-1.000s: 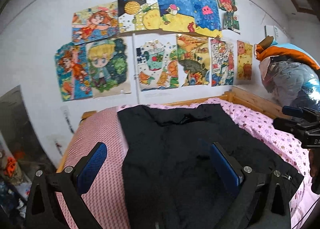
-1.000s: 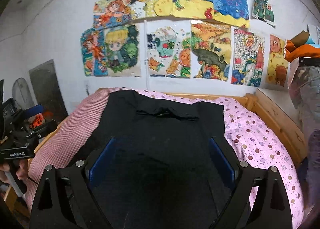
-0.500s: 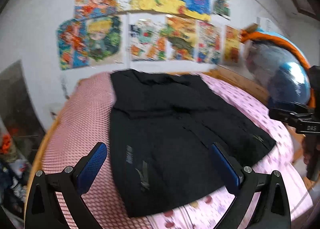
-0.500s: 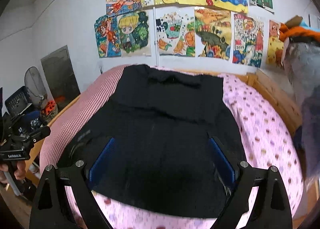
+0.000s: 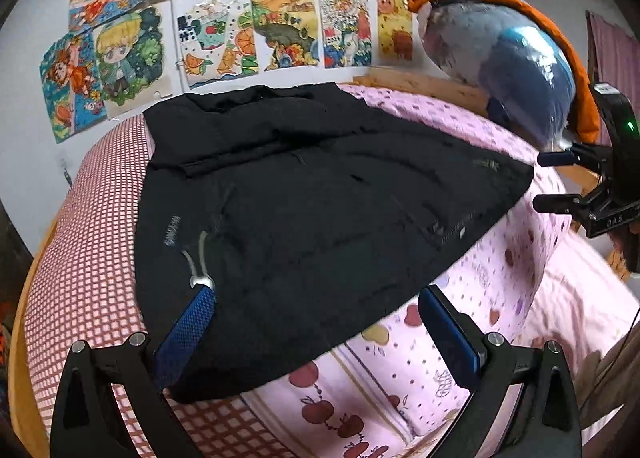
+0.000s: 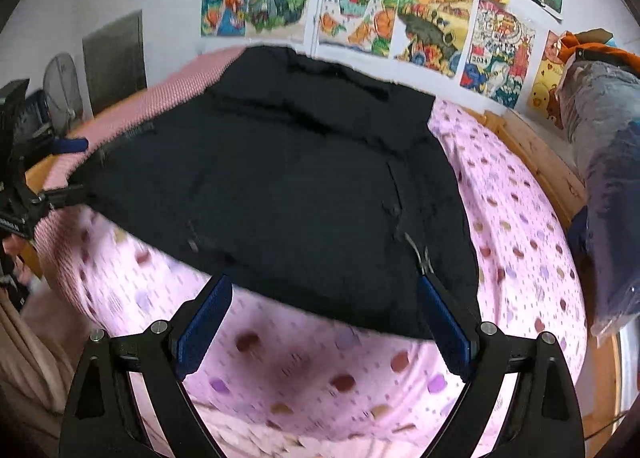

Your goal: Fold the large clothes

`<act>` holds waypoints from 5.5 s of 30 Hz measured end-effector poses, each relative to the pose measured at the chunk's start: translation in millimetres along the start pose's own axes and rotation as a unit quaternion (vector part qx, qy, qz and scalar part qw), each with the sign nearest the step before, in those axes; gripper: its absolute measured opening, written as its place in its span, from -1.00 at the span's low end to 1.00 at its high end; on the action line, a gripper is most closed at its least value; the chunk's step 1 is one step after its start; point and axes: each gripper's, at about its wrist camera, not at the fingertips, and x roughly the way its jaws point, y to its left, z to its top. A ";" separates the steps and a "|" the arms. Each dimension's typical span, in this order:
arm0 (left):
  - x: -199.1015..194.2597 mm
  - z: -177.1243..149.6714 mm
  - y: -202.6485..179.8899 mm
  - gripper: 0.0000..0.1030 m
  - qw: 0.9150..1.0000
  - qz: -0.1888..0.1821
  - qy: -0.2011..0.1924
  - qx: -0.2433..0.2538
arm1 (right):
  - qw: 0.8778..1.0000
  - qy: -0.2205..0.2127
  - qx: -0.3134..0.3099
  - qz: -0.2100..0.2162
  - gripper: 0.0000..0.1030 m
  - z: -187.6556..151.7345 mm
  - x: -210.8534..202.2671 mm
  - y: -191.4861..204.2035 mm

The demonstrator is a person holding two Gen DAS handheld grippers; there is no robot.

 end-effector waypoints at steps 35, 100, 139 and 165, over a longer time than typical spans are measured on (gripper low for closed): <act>28.1 -31.8 -51.9 1.00 0.976 0.214 -0.038 0.034 | 0.988 0.035 -0.036 -0.144 0.82 -20.8 61.4 32.7; -104.9 67.6 -28.1 -0.88 0.967 0.200 -0.151 0.056 | 0.959 -0.269 -0.030 -0.088 -0.89 28.4 -96.3 17.2; 140.8 253.2 82.3 -0.88 0.931 0.325 -0.162 -0.015 | 0.967 -0.234 0.067 -0.073 -0.88 285.1 130.4 -78.8; 231.7 239.6 129.6 0.17 0.958 0.265 -0.082 -0.078 | 0.988 -0.135 0.041 -0.057 -0.76 287.0 255.9 -69.3</act>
